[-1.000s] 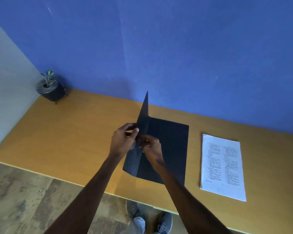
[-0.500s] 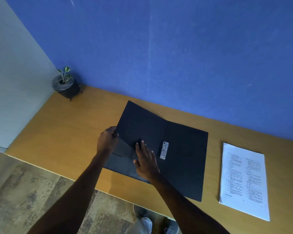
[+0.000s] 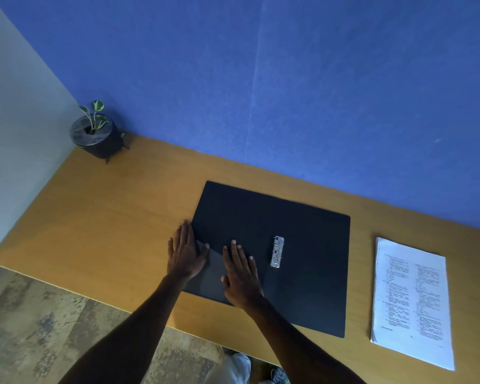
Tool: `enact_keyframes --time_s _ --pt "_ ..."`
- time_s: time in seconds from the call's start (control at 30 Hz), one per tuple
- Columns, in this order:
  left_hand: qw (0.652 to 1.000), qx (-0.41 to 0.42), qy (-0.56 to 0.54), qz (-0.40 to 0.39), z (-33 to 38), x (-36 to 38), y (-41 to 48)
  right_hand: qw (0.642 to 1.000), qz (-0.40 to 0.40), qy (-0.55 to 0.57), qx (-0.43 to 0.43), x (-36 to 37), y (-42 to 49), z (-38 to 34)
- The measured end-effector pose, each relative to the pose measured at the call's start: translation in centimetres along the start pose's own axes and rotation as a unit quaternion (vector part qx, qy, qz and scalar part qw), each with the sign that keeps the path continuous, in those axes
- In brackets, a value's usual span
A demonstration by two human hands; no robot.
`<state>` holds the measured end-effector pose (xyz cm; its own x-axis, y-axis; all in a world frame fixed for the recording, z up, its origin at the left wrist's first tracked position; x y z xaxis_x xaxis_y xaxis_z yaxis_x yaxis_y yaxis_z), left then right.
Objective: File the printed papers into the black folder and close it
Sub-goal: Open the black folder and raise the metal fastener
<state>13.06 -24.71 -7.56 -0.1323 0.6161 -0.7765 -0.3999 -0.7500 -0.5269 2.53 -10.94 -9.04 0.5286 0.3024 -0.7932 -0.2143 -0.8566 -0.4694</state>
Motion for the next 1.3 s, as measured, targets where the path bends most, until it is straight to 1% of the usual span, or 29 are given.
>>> enact_keyframes --time_s 0.13,0.27,0.33,0.4,0.47,0.57,0.67,0.73,0.83,0.97,1.1,1.2,1.3 --pt "1.0 0.006 0.003 -0.005 -0.2 0.8 0.0 1.0 -0.005 0.002 0.004 0.0 0.2 0.0" --pt "1.0 0.005 0.001 -0.012 -0.2 0.8 0.2 1.0 -0.016 0.013 -0.014 -0.5 0.0 0.2" --pt "1.0 0.003 0.0 -0.012 0.2 0.9 0.0 0.999 0.002 0.021 -0.027 -1.5 -0.5 0.8" --pt "1.0 0.019 0.004 -0.011 1.4 1.2 -0.2 0.999 0.038 0.02 -0.025 -3.0 -1.5 2.2" --pt "0.998 0.05 0.017 -0.015 3.6 1.9 -0.6 0.997 0.069 0.026 0.006 -4.4 -2.8 4.7" --pt "0.991 0.119 0.043 -0.035 8.1 3.7 -1.5 0.992 0.099 0.029 0.077 -6.0 -5.2 9.5" --pt "0.978 0.191 0.067 -0.055 13.1 6.0 -2.5 0.983 0.106 0.033 0.148 -6.8 -7.3 14.4" --pt "0.971 0.214 0.084 -0.068 15.5 7.5 -3.1 0.978 0.1 0.037 0.178 -7.0 -8.4 16.9" --pt "0.967 0.212 0.108 -0.088 17.2 9.4 -3.5 0.976 0.092 0.039 0.193 -7.1 -9.6 19.0" --pt "0.966 0.199 0.129 -0.101 17.4 10.7 -3.7 0.978 0.073 0.044 0.188 -6.7 -10.1 20.0" --pt "0.973 0.182 0.103 -0.099 17.3 10.8 -3.7 0.98 0.064 0.057 0.182 -6.0 -10.3 20.3" --pt "0.981 0.169 0.06 -0.08 17.6 10.3 -3.5 0.982 0.055 0.039 0.178 -5.7 -10.1 20.5" --pt "0.982 0.158 0.06 -0.083 17.9 9.9 -3.1 0.982 0.048 0.023 0.183 -5.4 -9.9 20.5"
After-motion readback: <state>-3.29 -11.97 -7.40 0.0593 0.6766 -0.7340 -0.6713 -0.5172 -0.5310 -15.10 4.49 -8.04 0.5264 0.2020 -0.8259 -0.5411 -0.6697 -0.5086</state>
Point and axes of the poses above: each hand's wrist, its own y-axis towards the middle knuckle, its own x-axis out of the palm, z = x × y, the point moved 9 cm from there along y, towards the middle knuckle, and after that the axes turned 1 degree about -z, right-handed, at the moved point
